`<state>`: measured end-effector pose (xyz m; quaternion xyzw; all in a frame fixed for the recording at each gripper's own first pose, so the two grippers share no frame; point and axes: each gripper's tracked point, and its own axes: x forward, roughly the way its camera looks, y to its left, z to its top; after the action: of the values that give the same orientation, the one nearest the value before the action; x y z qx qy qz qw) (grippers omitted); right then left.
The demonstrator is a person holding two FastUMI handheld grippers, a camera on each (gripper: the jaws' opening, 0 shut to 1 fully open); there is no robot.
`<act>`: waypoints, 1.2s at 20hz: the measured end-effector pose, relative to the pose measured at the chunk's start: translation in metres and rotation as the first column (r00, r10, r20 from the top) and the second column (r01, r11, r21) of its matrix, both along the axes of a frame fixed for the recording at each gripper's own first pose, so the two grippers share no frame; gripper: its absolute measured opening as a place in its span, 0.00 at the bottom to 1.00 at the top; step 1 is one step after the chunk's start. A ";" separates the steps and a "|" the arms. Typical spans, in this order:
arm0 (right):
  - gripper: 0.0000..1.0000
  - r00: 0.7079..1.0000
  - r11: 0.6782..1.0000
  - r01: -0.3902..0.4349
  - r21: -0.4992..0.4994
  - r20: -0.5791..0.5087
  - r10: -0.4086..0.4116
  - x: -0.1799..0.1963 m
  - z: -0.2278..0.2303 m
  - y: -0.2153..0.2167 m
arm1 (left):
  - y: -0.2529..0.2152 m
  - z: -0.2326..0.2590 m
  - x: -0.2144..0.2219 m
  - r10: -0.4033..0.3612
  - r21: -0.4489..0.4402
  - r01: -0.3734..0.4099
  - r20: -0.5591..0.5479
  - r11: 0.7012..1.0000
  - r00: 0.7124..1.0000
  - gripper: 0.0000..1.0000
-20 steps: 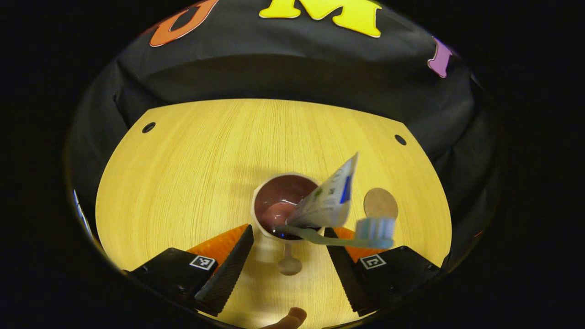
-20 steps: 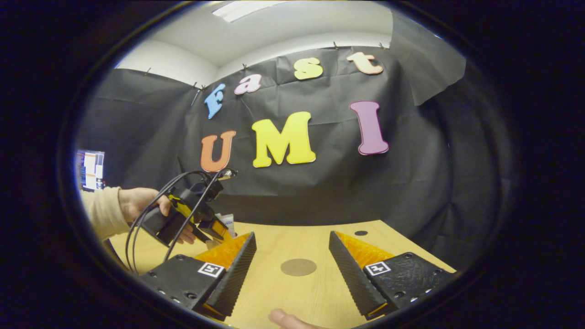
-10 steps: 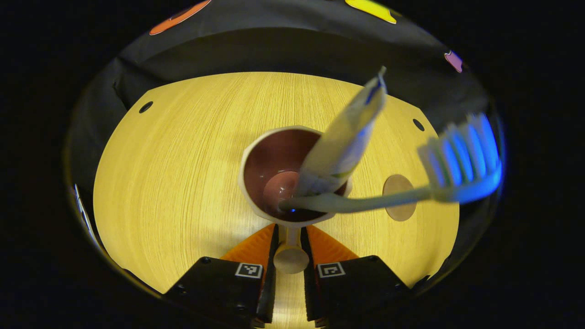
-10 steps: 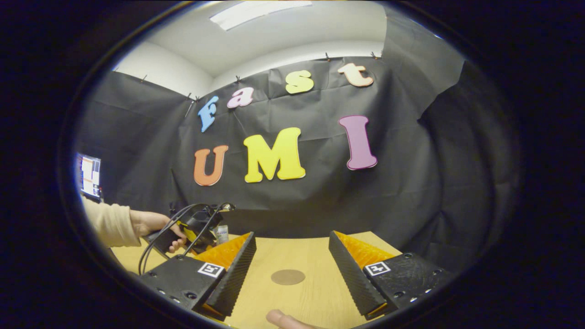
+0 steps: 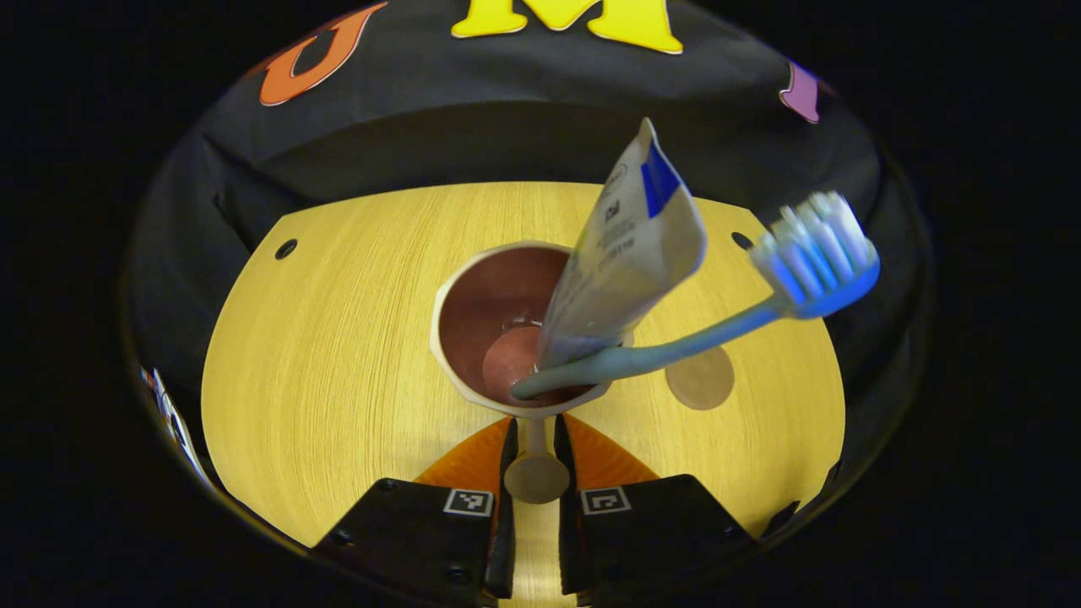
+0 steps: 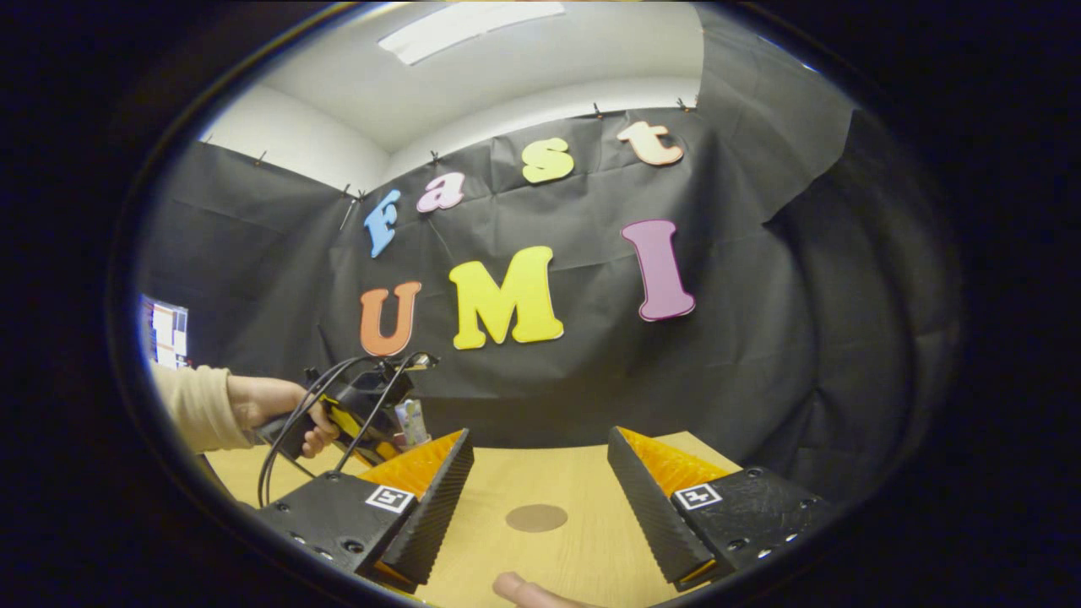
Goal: Put the toothbrush and toothpaste on the desktop into the cup, then pick up the cup and place it on the coaster on the desktop.
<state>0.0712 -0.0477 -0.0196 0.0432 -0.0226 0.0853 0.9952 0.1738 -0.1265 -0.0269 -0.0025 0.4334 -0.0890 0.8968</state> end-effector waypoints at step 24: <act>0.95 0.997 0.992 0.066 0.109 0.021 -0.068 0.005 0.016 -0.048 | -0.236 0.195 0.159 -0.190 -0.058 0.189 -0.009 0.980 0.982 0.31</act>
<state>0.0758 -0.0956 -0.0035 0.0951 -0.0410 0.0510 0.9933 0.3324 -0.3620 0.1682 0.0128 0.4356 -0.1861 0.8806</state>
